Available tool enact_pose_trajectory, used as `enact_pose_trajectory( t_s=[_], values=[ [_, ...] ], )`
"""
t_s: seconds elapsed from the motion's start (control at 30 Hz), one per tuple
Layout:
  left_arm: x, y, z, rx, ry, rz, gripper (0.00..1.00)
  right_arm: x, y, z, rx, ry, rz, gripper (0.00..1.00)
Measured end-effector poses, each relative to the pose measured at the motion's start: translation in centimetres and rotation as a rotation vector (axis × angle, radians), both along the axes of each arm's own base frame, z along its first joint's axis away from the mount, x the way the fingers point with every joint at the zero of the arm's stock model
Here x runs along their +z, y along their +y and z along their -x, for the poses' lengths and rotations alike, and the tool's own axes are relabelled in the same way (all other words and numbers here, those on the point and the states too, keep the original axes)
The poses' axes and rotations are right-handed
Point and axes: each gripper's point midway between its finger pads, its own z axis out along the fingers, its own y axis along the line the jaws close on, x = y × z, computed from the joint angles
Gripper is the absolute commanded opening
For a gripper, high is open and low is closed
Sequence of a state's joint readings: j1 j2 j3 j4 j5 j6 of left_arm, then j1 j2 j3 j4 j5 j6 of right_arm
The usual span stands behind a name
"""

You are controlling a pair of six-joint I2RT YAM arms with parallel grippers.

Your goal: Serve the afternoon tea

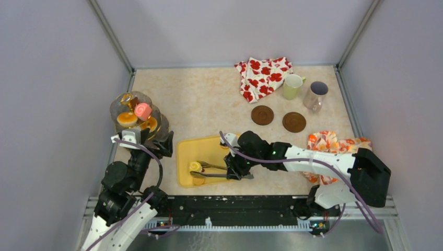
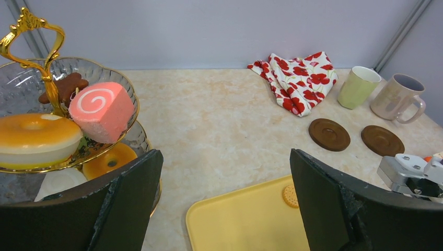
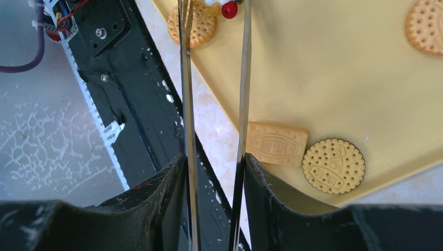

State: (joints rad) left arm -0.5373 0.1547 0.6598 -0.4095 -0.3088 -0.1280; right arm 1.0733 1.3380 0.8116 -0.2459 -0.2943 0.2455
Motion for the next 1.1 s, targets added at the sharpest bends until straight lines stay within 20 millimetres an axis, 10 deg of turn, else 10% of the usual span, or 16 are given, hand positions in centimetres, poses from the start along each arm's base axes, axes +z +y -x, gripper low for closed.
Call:
enact_pose_trajectory(
  t_s=[0.6,1.1],
  values=[
    [0.1,0.2,0.1,0.004,-0.006,0.005,0.99,3.4,1.3,-3.5,-0.17,-0.099,-0.072,0.39],
    [2.1,1.0,1.0,0.024,-0.036,0.061,0.99,5.5,9.2,-10.5,-0.293,-0.217,-0.145,0.39]
  ],
)
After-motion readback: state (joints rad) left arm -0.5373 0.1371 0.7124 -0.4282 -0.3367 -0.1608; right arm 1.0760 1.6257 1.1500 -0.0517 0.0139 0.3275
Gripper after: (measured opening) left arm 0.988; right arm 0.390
